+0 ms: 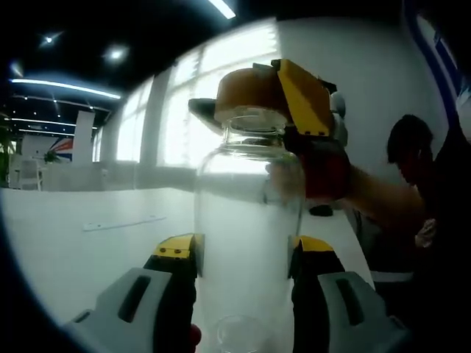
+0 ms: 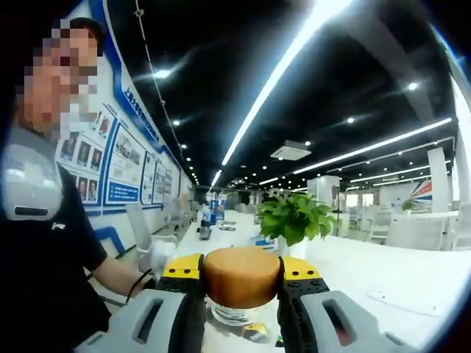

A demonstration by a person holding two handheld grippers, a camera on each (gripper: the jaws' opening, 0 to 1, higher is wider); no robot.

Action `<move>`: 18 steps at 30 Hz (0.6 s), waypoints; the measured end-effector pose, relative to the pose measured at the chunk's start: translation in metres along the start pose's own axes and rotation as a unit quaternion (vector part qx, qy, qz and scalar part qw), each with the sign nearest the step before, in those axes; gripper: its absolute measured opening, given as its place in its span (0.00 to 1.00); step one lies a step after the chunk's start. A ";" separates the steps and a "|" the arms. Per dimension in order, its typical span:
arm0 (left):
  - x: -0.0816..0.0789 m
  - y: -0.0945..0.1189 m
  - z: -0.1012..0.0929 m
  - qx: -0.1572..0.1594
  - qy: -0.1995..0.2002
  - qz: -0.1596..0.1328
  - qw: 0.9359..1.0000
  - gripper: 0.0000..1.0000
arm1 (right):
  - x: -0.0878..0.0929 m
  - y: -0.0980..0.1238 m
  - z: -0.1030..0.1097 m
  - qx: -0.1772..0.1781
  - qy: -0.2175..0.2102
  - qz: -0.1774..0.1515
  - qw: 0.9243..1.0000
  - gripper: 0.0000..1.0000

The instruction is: Open cup lid place lid on tabletop

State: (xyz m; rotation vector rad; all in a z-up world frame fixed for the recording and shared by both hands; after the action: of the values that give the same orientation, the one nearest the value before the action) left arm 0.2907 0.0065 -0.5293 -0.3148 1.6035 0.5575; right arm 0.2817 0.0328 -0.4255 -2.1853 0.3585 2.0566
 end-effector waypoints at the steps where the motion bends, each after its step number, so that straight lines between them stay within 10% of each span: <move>1: 0.000 0.000 0.000 0.000 0.000 0.001 1.000 0.40 | -0.001 0.000 0.000 0.000 0.000 0.000 1.000 0.32; 18: 0.001 0.000 0.001 -0.002 -0.003 0.004 1.000 0.39 | -0.017 0.008 -0.018 0.036 0.004 0.000 0.999 0.32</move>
State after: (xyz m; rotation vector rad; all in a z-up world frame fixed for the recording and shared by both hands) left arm 0.2911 0.0069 -0.5305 -0.3096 1.5994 0.5666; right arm 0.2957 0.0224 -0.4064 -2.1533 0.4262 2.0025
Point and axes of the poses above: the point that each gripper's makers call its tool centre point, and the gripper's own axes: y roughly backward along the fingers, z roughly to its left, x roughly out of its underside, the point moved 1 cm from there along y, roughly backward along the fingers, and after that the axes turned 12 degrees about z, right-handed, at the moved point
